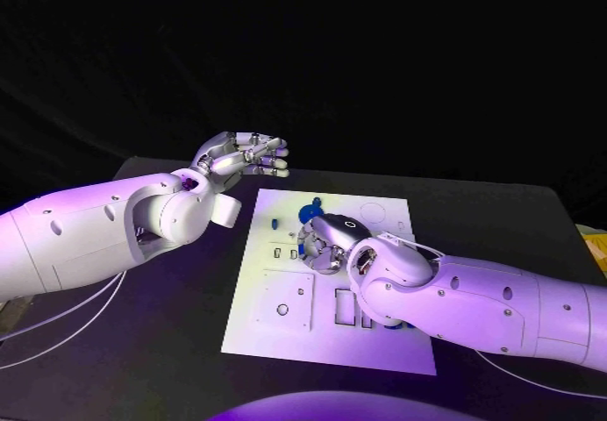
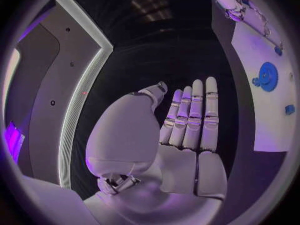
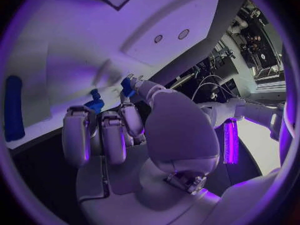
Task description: Assemble the parts on the task board
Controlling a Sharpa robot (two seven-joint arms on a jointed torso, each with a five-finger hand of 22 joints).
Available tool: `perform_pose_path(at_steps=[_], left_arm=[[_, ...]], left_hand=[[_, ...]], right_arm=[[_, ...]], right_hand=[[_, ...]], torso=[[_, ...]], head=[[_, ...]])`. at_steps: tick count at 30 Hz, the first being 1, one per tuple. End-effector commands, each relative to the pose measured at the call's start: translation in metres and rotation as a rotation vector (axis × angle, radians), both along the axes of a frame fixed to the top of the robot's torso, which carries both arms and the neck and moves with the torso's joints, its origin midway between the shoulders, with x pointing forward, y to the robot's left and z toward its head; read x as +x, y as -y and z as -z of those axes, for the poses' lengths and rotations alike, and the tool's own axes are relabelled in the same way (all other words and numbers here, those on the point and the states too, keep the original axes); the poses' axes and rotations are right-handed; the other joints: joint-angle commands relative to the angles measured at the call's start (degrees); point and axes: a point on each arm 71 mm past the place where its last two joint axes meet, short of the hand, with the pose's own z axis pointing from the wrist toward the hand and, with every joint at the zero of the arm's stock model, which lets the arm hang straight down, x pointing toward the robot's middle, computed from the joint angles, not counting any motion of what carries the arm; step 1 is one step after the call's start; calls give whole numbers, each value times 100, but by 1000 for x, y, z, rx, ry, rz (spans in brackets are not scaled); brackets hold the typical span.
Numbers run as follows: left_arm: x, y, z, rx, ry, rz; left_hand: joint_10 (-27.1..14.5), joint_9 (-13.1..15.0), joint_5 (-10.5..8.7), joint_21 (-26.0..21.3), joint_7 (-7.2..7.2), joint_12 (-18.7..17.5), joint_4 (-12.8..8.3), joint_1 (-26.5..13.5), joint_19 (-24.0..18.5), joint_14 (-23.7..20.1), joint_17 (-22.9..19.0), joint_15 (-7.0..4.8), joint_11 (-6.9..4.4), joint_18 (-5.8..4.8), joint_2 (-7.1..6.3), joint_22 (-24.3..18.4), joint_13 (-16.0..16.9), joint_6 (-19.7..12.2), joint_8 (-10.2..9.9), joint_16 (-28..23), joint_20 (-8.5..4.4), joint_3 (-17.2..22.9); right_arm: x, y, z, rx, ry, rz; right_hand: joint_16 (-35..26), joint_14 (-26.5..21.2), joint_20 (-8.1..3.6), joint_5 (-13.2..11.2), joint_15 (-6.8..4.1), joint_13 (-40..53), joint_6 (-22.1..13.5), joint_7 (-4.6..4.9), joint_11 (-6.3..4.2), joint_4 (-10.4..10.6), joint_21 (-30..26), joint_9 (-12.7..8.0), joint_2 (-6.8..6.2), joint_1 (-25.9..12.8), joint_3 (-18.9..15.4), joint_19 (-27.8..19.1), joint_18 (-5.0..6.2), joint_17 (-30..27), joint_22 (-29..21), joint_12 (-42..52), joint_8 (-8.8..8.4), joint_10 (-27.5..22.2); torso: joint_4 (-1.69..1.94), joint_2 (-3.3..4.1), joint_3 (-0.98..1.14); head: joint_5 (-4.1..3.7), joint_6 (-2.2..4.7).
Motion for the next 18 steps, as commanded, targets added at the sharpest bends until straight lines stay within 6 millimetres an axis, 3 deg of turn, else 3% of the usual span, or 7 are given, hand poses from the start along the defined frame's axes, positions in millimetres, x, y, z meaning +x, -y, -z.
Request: perform_pose_path(at_steps=[1,18], left_arm=[[-1,2,-1,-4,2,4],[-1,2,-1,-4,-1,7]], left_hand=[[-10,-9,22,13,43,-33,27,-7,17,22,5,10,11,70,-43,-6,-9,-34,-33,19,6,-9],[-24,-10,21,15,49,-30,38,-15,20,28,10,12,16,70,-35,-6,-8,-41,-40,25,6,-13]], right_arm=[[-1,-1,2,-25,4,-13],[3,0,9,-47,2,-6]], right_hand=[[24,599,-29,25,-21,-2,-43,14,15,28,3,10,14,-47,8,234,-63,1505,310,14,28,38],[24,599,-24,-119,-13,-9,-87,25,26,7,3,11,-69,-59,-29,234,-63,1505,314,4,25,24]], torso=[[4,-4,-2],[-3,-12,-1]], head=[[5,-26],[3,-56]])
